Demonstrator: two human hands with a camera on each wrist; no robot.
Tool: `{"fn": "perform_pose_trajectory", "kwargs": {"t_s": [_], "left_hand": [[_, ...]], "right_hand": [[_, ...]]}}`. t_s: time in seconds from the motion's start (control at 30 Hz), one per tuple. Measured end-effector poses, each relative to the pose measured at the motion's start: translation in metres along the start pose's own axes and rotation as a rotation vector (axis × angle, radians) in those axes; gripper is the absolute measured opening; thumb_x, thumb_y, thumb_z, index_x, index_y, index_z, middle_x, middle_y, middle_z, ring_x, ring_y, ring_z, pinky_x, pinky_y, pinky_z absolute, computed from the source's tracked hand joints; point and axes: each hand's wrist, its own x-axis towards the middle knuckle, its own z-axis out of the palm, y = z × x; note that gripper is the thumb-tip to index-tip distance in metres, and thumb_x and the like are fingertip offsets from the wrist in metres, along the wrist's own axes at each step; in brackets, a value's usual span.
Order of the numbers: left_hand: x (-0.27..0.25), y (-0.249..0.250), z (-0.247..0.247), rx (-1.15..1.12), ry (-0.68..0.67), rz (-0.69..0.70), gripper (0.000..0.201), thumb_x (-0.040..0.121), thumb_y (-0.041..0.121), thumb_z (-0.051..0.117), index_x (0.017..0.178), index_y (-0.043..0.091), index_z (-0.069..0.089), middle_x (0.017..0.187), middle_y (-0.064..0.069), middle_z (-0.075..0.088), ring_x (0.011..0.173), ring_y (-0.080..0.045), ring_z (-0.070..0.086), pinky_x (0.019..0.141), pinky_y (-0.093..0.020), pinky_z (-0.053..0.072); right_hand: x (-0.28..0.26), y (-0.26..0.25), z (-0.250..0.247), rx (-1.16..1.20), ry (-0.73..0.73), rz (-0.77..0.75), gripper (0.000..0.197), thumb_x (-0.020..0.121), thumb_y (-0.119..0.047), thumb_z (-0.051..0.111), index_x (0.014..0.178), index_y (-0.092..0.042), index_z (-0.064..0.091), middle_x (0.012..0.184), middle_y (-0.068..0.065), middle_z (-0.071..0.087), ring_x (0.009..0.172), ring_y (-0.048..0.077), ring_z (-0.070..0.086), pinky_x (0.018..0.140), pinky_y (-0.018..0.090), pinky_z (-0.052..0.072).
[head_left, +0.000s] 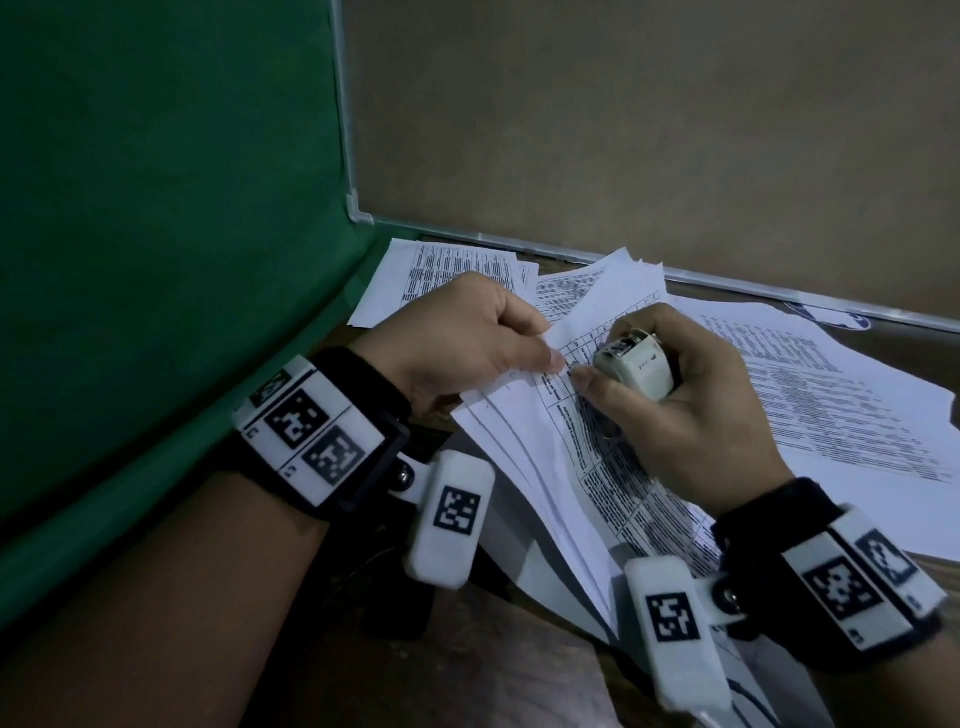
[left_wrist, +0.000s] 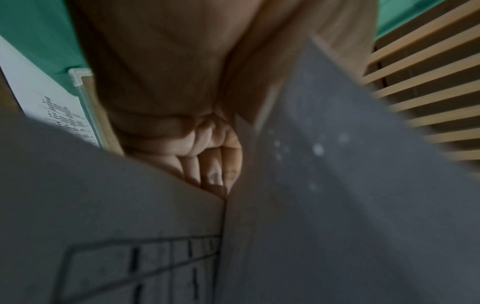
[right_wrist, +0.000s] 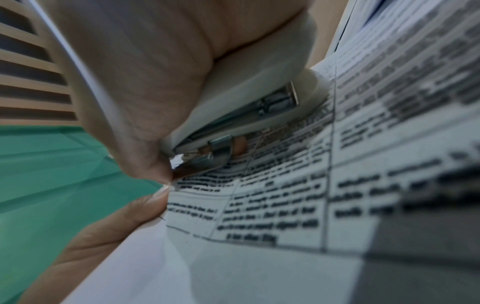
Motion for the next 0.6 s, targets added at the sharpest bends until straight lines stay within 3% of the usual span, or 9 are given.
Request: {"fn": "perform_pose_trajectory", "kwargs": {"t_s": [0.07, 0.13, 0.17, 0.23, 0.3, 0.37, 0.47, 0.53, 0.6], "left_hand": [[0.000, -0.004, -0.003, 0.079, 0.004, 0.000, 0.009, 0.087, 0.019, 0.082, 0.086, 0.010, 0.082, 0.080, -0.011, 0.078, 0.071, -0.012, 0.064, 0.079, -0.034, 0.054], [0.000, -0.007, -0.009, 0.199, 0.035, -0.023, 0.012, 0.088, 0.020, 0.080, 0.079, 0.013, 0.080, 0.066, -0.001, 0.072, 0.058, -0.007, 0.058, 0.067, -0.026, 0.046], [0.000, -0.009, -0.013, 0.213, 0.043, -0.037, 0.012, 0.088, 0.019, 0.080, 0.078, 0.014, 0.080, 0.066, 0.002, 0.073, 0.059, -0.007, 0.060, 0.067, -0.027, 0.048], [0.002, -0.010, -0.020, 0.181, 0.057, -0.057, 0.005, 0.088, 0.018, 0.081, 0.084, 0.016, 0.082, 0.077, -0.001, 0.079, 0.073, -0.017, 0.074, 0.081, -0.039, 0.059], [0.003, -0.010, -0.023, 0.175, 0.080, -0.074, 0.002, 0.087, 0.017, 0.082, 0.089, 0.016, 0.082, 0.084, -0.004, 0.081, 0.090, -0.028, 0.077, 0.092, -0.047, 0.059], [0.003, -0.012, -0.022, 0.195, 0.081, -0.101, 0.004, 0.087, 0.017, 0.082, 0.090, 0.015, 0.082, 0.088, -0.006, 0.081, 0.096, -0.031, 0.076, 0.094, -0.049, 0.059], [0.004, -0.018, -0.021, 0.222, 0.061, -0.142, 0.004, 0.088, 0.017, 0.081, 0.088, 0.014, 0.082, 0.088, -0.005, 0.081, 0.092, -0.026, 0.077, 0.092, -0.042, 0.059], [0.007, -0.023, -0.021, 0.250, 0.037, -0.168, 0.008, 0.088, 0.021, 0.081, 0.085, 0.013, 0.081, 0.088, -0.006, 0.080, 0.084, -0.022, 0.072, 0.081, -0.033, 0.056], [0.009, -0.029, -0.021, 0.277, -0.001, -0.215, 0.014, 0.088, 0.027, 0.081, 0.085, 0.013, 0.080, 0.089, -0.008, 0.079, 0.080, -0.022, 0.067, 0.074, -0.031, 0.049]], "right_hand": [[0.000, -0.005, 0.001, 0.093, 0.020, 0.018, 0.027, 0.083, -0.017, 0.085, 0.086, -0.011, 0.059, 0.060, 0.001, 0.059, 0.045, 0.015, 0.054, 0.042, 0.025, 0.043], [0.001, -0.015, -0.005, 0.241, 0.050, 0.045, 0.026, 0.083, -0.018, 0.077, 0.089, -0.006, 0.055, 0.055, 0.011, 0.058, 0.035, 0.016, 0.050, 0.037, 0.020, 0.040], [0.002, -0.020, -0.010, 0.274, 0.058, 0.052, 0.027, 0.083, -0.021, 0.073, 0.092, -0.005, 0.053, 0.055, 0.015, 0.059, 0.030, 0.018, 0.048, 0.035, 0.020, 0.038], [0.002, -0.023, -0.019, 0.263, 0.066, 0.060, 0.028, 0.084, -0.021, 0.072, 0.095, -0.004, 0.052, 0.056, 0.021, 0.059, 0.027, 0.019, 0.046, 0.033, 0.022, 0.036], [0.002, -0.017, -0.024, 0.214, 0.053, 0.087, 0.024, 0.089, -0.014, 0.074, 0.094, -0.005, 0.052, 0.056, 0.019, 0.060, 0.029, 0.019, 0.048, 0.034, 0.026, 0.039], [0.001, -0.012, -0.025, 0.180, 0.020, 0.120, 0.021, 0.092, -0.008, 0.073, 0.092, -0.004, 0.053, 0.057, 0.015, 0.061, 0.033, 0.017, 0.052, 0.037, 0.025, 0.041], [-0.001, -0.015, -0.021, 0.132, -0.038, 0.175, 0.021, 0.093, -0.011, 0.074, 0.088, -0.006, 0.054, 0.056, 0.016, 0.061, 0.031, 0.015, 0.050, 0.037, 0.021, 0.039], [-0.004, -0.024, -0.016, 0.146, -0.055, 0.199, 0.021, 0.094, -0.014, 0.074, 0.088, -0.009, 0.055, 0.057, 0.015, 0.063, 0.031, 0.017, 0.052, 0.037, 0.023, 0.039], [-0.008, -0.034, -0.011, 0.195, -0.028, 0.216, 0.019, 0.094, -0.013, 0.074, 0.088, -0.011, 0.056, 0.058, 0.011, 0.062, 0.036, 0.019, 0.056, 0.039, 0.022, 0.041]]}}
